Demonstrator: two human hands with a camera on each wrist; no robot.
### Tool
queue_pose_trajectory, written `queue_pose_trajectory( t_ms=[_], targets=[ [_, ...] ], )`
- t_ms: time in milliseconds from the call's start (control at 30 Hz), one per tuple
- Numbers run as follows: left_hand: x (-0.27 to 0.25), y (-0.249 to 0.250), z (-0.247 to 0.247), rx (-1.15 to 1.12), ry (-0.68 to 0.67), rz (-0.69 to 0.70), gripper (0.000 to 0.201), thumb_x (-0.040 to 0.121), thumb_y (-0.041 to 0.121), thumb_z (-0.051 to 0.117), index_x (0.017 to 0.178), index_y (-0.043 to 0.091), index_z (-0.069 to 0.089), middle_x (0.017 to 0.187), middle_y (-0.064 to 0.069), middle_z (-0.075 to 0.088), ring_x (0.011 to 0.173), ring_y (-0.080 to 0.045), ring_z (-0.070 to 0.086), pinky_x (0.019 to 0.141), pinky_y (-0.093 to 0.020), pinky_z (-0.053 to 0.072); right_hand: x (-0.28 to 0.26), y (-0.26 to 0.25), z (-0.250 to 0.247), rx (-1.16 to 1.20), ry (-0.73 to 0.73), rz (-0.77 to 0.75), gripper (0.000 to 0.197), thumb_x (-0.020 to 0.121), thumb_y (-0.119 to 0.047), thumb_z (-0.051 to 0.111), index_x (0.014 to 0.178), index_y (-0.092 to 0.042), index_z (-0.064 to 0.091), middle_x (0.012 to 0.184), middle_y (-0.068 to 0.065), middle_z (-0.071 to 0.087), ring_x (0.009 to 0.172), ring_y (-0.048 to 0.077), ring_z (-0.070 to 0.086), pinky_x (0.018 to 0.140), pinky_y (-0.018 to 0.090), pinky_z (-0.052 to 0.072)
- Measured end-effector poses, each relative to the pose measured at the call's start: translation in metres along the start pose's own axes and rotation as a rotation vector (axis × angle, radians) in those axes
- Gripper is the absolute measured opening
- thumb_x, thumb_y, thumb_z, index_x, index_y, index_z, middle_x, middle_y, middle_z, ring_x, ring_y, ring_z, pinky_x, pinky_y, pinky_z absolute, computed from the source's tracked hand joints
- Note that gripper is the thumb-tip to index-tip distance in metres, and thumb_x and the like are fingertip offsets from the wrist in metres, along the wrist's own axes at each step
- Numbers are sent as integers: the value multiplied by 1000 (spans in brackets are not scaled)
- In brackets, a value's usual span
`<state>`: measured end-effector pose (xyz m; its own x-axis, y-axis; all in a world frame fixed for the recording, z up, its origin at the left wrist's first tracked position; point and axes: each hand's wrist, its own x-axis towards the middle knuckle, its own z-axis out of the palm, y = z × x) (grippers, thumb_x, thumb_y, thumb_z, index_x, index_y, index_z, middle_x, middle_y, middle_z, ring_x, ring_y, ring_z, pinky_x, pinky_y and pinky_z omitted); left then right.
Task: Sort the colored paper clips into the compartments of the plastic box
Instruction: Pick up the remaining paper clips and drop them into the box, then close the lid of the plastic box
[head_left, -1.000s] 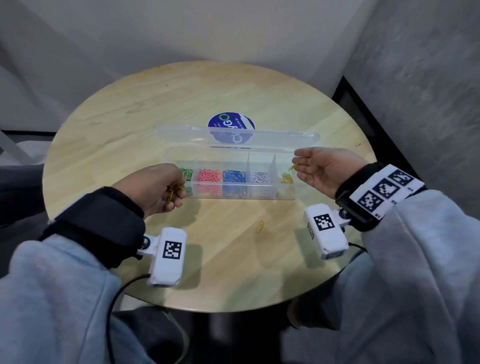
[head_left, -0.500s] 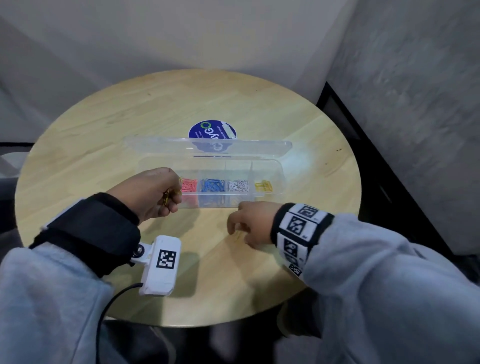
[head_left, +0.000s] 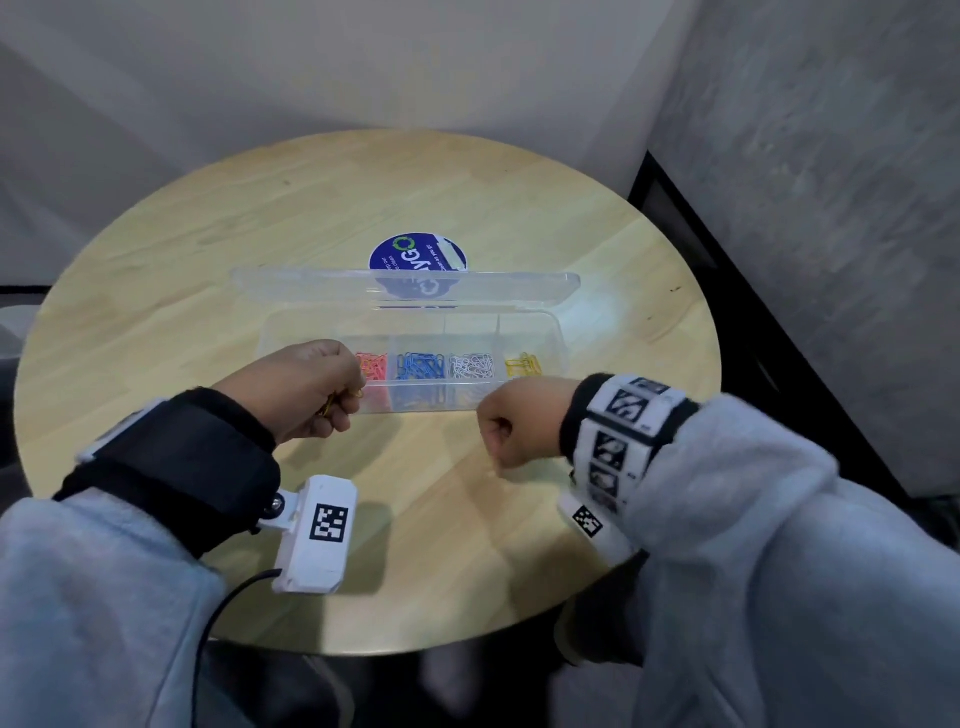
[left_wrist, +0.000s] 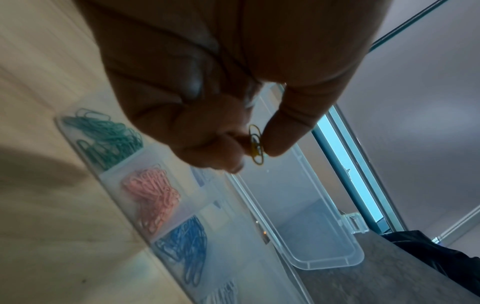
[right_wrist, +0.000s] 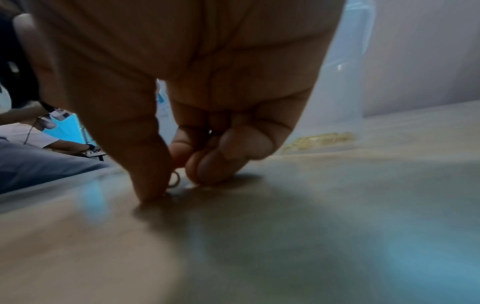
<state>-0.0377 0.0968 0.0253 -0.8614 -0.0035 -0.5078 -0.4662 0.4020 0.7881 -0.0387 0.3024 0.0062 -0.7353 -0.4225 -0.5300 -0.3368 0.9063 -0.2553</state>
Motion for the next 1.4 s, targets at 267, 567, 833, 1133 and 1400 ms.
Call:
queue_pose_trajectory(
  t_ms=[267,567,833,1133,1400],
  targets=[
    [0,-3,0,90,-3,38,23,89,5,46,68,14,48,59,-4,49,46,-16,44,39,-17,33,-41,47,-43,392,523,194,15,84,-14,63,72,-21,57,64,-8,57,58,10,57,66,28,52],
    [-8,7,19,213,-2,107,20,88,6,50,70,14,48,63,-4,51,48,-15,46,41,-19,36,-37,72,-42,499,655,233,12,86,-15,55,79,-24,60,85,-1,65,83,19,63,77,30,52],
    [0,61,89,448,-21,295,14,84,22,53,72,22,48,73,1,59,73,-22,63,72,-31,51,-32,84,-33,509,654,255,7,87,-19,53,84,-24,57,74,-7,56,79,18,59,74,31,49],
    [23,76,124,558,89,299,27,87,20,49,112,26,57,106,3,63,97,-20,61,73,-23,44,-38,97,-33,573,625,213,17,87,-15,53,78,-29,57,83,-4,61,91,22,64,85,35,53],
    [2,67,71,-152,-84,300,21,93,0,46,88,16,58,87,0,60,81,-11,60,80,-21,50,-32,88,-39,600,687,111,18,87,-12,51,83,-29,58,93,-3,66,91,17,63,82,28,50]
  ],
)
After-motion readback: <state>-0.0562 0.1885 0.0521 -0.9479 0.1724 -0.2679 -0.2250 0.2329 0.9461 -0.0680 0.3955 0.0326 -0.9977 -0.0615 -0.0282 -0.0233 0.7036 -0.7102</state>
